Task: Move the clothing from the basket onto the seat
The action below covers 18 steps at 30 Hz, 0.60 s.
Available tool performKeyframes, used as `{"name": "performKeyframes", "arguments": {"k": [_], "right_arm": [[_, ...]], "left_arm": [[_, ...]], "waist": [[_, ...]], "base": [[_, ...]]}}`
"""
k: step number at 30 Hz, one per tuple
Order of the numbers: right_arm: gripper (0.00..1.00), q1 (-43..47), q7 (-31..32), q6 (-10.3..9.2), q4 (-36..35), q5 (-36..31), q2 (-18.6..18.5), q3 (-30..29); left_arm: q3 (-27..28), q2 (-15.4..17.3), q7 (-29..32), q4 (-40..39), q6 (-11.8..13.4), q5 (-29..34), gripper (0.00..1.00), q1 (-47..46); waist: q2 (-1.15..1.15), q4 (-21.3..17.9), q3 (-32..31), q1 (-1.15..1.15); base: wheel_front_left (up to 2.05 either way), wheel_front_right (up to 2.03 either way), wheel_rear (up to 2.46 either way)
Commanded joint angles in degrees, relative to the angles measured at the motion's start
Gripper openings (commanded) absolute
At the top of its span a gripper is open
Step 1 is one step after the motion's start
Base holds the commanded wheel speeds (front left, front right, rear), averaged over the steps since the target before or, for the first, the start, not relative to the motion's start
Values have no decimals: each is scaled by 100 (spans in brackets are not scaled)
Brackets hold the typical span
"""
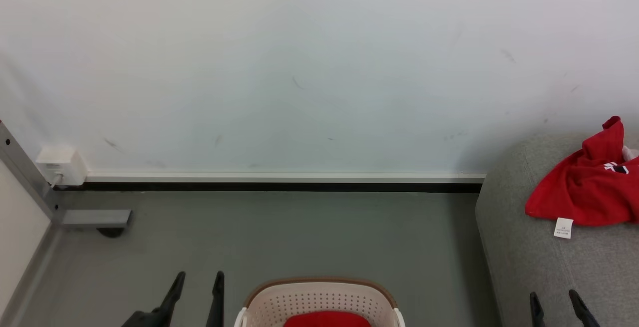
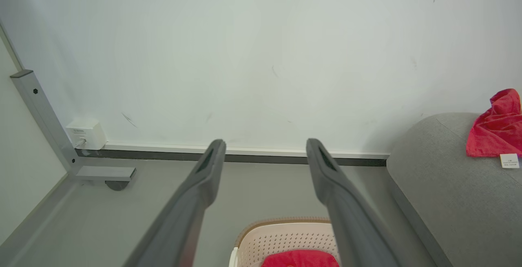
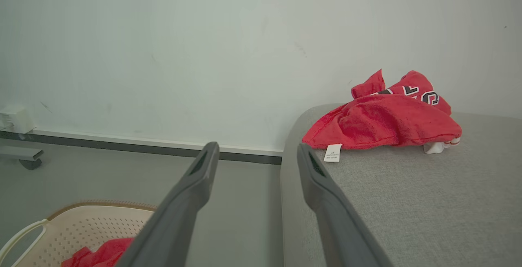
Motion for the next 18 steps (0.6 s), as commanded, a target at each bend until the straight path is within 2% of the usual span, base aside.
{"name": "performKeyframes", "arguments": {"k": [1,11,18], "right_arm": [[100,140,-17,-13,49,-76,38,24],[100,267,-18,-13,189,36,132,464],[100,210,-18,-13,191,184,131,533]], "left_arm": [[163,-73,0,13,-71,155,100,156],[885,-455,0,128,-439,543,100,565],[1201,-599,-1,188,-666,783,100,567]], "waist": [[0,-4,-35,1],[0,-119,-147,1],[0,-137,-140,1]], "base": [[0,0,0],[0,0,0],[0,0,0]]}}
